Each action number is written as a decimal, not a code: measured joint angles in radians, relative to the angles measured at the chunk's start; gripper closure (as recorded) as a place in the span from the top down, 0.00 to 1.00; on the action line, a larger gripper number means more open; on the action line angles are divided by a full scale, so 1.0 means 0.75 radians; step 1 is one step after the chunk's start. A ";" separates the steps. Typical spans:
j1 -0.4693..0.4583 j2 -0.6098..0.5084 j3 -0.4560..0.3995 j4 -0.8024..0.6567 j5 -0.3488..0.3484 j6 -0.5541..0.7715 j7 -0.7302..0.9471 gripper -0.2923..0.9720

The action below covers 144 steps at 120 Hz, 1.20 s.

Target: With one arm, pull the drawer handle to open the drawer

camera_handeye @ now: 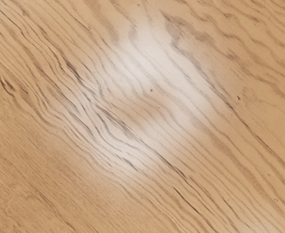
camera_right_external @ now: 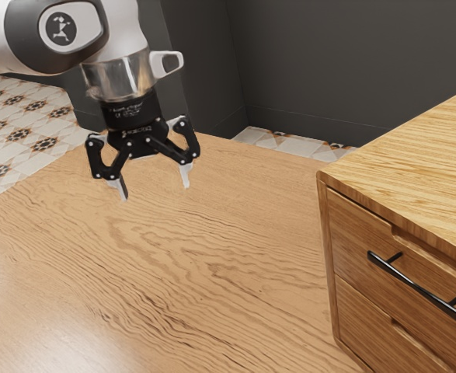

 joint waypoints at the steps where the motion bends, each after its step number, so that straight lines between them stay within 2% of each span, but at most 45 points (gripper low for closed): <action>1: 0.000 0.000 0.000 0.000 0.000 0.008 -0.012 0.77; 25: 0.013 -0.001 0.002 0.000 -0.005 0.122 -0.265 0.77; 31: 0.017 -0.007 0.000 0.075 0.000 0.122 -0.317 0.77; 37: 0.051 -0.092 -0.054 0.124 0.012 0.121 -0.366 0.77; 43: 0.135 -0.229 -0.164 0.113 0.020 0.129 -0.416 0.77; 50: 0.156 -0.417 -0.308 -0.065 0.030 0.173 -0.479 0.77; 57: 0.104 -0.574 -0.375 -0.318 0.038 0.264 -0.537 0.77; 71: 0.042 -0.762 -0.407 -0.635 0.049 0.462 -0.654 0.77; 81: 0.003 -0.824 -0.417 -0.745 0.079 0.580 -0.746 0.77; 91: -0.090 -0.892 -0.419 -0.852 0.120 0.687 -0.838 0.77; 106: -0.198 -0.918 -0.419 -0.974 0.156 0.851 -0.986 0.77; 122: -0.302 -0.884 -0.412 -0.986 0.262 0.969 -1.171 0.77; 144: -0.329 -0.747 -0.406 -0.979 0.308 1.075 -1.412 0.76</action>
